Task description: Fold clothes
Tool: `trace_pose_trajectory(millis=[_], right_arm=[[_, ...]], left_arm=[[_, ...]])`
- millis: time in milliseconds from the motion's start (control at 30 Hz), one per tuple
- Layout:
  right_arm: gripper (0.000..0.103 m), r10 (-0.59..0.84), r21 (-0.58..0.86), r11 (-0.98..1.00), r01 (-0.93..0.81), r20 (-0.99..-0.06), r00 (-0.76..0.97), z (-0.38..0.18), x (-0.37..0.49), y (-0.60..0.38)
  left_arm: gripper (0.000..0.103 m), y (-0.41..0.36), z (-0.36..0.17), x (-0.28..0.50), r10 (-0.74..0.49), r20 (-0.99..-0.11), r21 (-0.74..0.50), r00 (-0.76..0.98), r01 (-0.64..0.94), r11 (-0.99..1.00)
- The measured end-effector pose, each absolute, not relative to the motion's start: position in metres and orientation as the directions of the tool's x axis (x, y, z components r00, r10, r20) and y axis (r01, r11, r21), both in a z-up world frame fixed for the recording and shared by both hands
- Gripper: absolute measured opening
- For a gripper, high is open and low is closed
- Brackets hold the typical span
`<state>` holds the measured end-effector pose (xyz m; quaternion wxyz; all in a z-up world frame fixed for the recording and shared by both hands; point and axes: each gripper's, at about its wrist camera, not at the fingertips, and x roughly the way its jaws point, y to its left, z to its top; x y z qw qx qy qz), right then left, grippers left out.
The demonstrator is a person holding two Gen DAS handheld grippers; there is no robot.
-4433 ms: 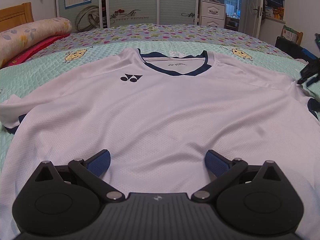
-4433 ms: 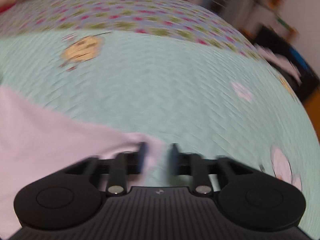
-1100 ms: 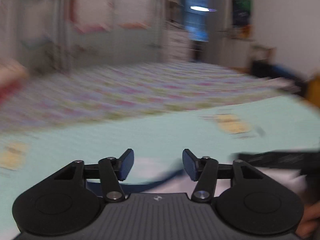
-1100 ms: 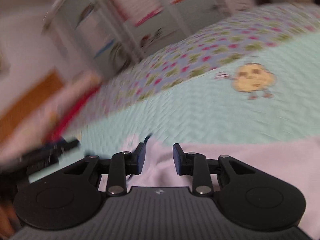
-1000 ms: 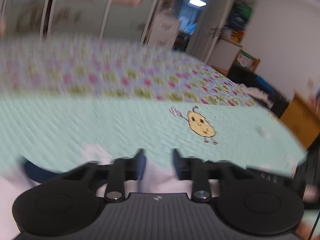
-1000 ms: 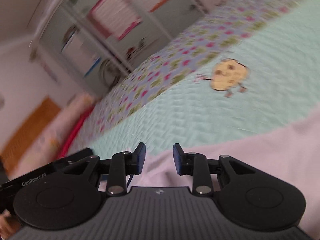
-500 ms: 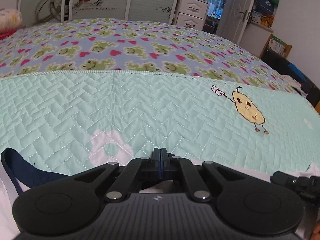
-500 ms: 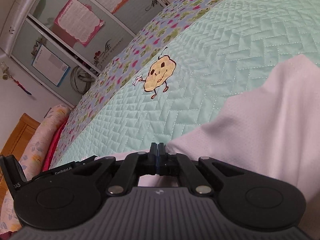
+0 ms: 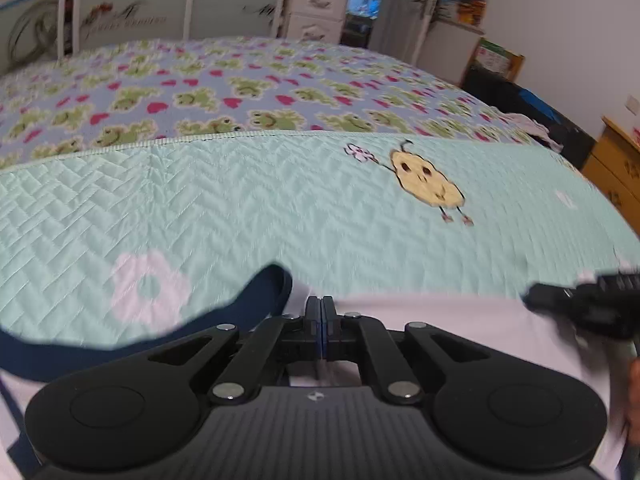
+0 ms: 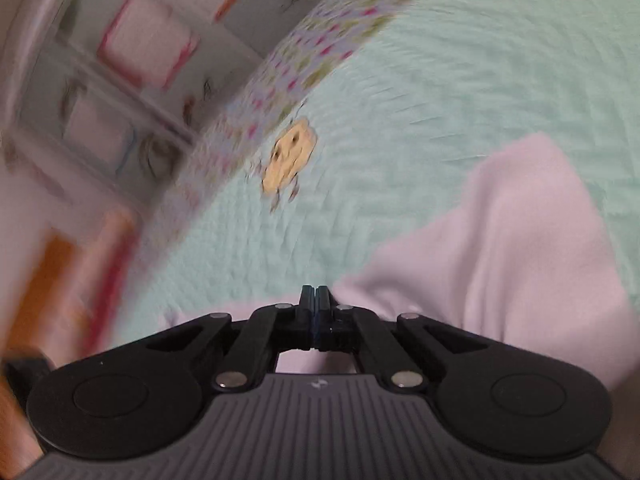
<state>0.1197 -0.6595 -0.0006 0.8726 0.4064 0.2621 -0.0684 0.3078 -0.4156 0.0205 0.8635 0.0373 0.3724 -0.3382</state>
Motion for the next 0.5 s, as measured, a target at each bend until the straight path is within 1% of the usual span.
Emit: trace_pose_trajectory(millis=[67, 100, 133, 200, 233, 267, 300, 333, 367, 400, 467, 500], right_arm=[[0.0, 0.077, 0.677, 0.647, 0.35, -0.514, 0.854, 0.0, 0.114, -0.666], [0.003, 0.069, 0.679, 0.641, 0.358, -0.515, 0.855, 0.0, 0.112, -0.669], [0.006, 0.06, 0.681, 0.634, 0.366, -0.516, 0.855, 0.001, 0.109, -0.672], [0.007, 0.049, 0.688, 0.626, 0.367, -0.504, 0.862, 0.002, 0.101, -0.676], [0.008, 0.047, 0.687, 0.63, 0.361, -0.498, 0.866, 0.002, 0.096, -0.678], [0.013, 0.045, 0.69, 0.625, 0.366, -0.5, 0.865, -0.001, 0.092, -0.682], [0.01, 0.044, 0.693, 0.617, 0.373, -0.503, 0.863, -0.005, 0.089, -0.686], [0.0, 0.042, 0.697, 0.608, 0.38, -0.507, 0.861, -0.009, 0.086, -0.691], [0.0, 0.041, 0.7, 0.6, 0.387, -0.51, 0.859, -0.013, 0.082, -0.695], [0.0, 0.039, 0.704, 0.591, 0.394, -0.513, 0.858, -0.018, 0.079, -0.7], [0.0, -0.011, 0.66, 0.621, 0.423, -0.533, 0.846, -0.009, 0.074, -0.696], [0.001, -0.026, 0.644, 0.64, 0.419, -0.527, 0.85, -0.004, 0.071, -0.693]], left_arm=[[0.003, -0.416, 0.025, 0.314, -0.559, -0.68, -0.204, 0.474, 0.61, 0.766], [0.003, -0.414, 0.027, 0.316, -0.564, -0.685, -0.217, 0.462, 0.609, 0.763], [0.003, -0.405, 0.028, 0.315, -0.577, -0.678, -0.253, 0.456, 0.591, 0.766], [0.004, -0.386, 0.031, 0.313, -0.602, -0.663, -0.326, 0.444, 0.553, 0.767], [0.006, -0.38, 0.029, 0.312, -0.586, -0.667, -0.312, 0.46, 0.542, 0.781], [0.007, -0.374, 0.027, 0.311, -0.568, -0.671, -0.296, 0.476, 0.531, 0.794], [0.007, -0.37, 0.022, 0.315, -0.537, -0.688, -0.275, 0.488, 0.509, 0.815], [0.006, -0.364, 0.02, 0.318, -0.548, -0.682, -0.311, 0.484, 0.485, 0.817], [0.005, -0.357, 0.018, 0.322, -0.559, -0.676, -0.348, 0.481, 0.461, 0.817], [0.005, -0.356, 0.022, 0.321, -0.555, -0.669, -0.354, 0.494, 0.444, 0.823], [0.005, -0.354, 0.028, 0.32, -0.544, -0.657, -0.365, 0.522, 0.411, 0.835], [0.005, -0.356, 0.035, 0.315, -0.558, -0.64, -0.369, 0.529, 0.425, 0.827]])
